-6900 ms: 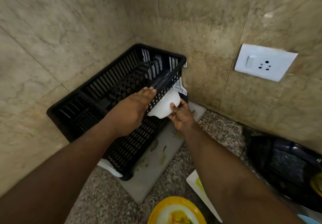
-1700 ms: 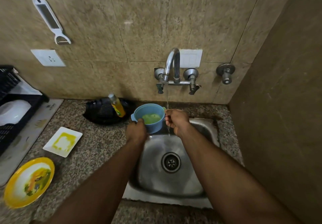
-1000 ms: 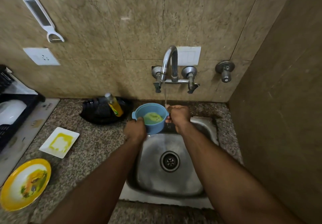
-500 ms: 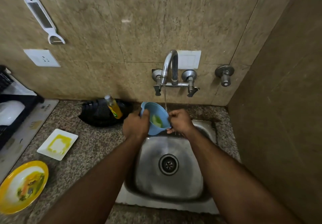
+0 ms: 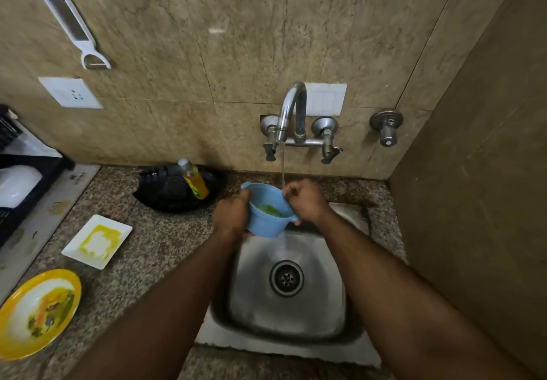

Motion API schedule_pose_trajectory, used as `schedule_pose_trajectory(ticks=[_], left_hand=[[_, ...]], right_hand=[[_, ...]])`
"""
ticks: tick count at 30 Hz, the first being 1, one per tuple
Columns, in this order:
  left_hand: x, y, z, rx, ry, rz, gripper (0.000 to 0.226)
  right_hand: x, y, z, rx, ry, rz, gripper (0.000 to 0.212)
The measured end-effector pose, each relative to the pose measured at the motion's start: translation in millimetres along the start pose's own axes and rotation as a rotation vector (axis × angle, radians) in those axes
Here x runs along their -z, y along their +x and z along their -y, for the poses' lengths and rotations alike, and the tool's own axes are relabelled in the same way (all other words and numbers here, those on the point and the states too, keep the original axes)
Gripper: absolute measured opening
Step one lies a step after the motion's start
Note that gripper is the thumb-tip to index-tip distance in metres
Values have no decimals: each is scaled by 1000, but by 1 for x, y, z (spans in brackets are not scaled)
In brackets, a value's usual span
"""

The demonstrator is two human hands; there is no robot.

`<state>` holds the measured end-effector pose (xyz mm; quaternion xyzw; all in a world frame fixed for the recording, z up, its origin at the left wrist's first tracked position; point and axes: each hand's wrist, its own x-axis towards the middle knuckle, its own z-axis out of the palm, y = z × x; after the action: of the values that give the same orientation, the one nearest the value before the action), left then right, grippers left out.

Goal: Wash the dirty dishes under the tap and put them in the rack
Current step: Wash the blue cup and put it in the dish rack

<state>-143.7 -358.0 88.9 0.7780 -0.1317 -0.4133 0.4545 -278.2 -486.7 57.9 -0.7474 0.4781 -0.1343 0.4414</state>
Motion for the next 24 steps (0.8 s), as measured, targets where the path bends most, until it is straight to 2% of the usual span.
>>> schedule_pose_trajectory(ticks=[5, 9, 12, 18, 22, 24], left_hand=[[-5, 31, 18, -39, 76, 12, 38], [-5, 5, -5, 52, 26, 102, 25], [-8, 10, -9, 80, -44, 125, 16], [-16, 7, -3, -56, -64, 40, 19], [-9, 11, -1, 51, -96, 136, 19], [-7, 19, -2, 80, -112, 167, 34]], right_hand=[[-2, -8, -5, -87, -1, -112, 26], [5, -6, -1, 19, -14, 38, 19], [7, -4, 5, 56, -44, 32, 22], [4, -4, -3, -94, 27, -57, 33], [8, 0, -1, -37, -31, 45, 28], [9, 0, 2, -52, 57, 57, 24]])
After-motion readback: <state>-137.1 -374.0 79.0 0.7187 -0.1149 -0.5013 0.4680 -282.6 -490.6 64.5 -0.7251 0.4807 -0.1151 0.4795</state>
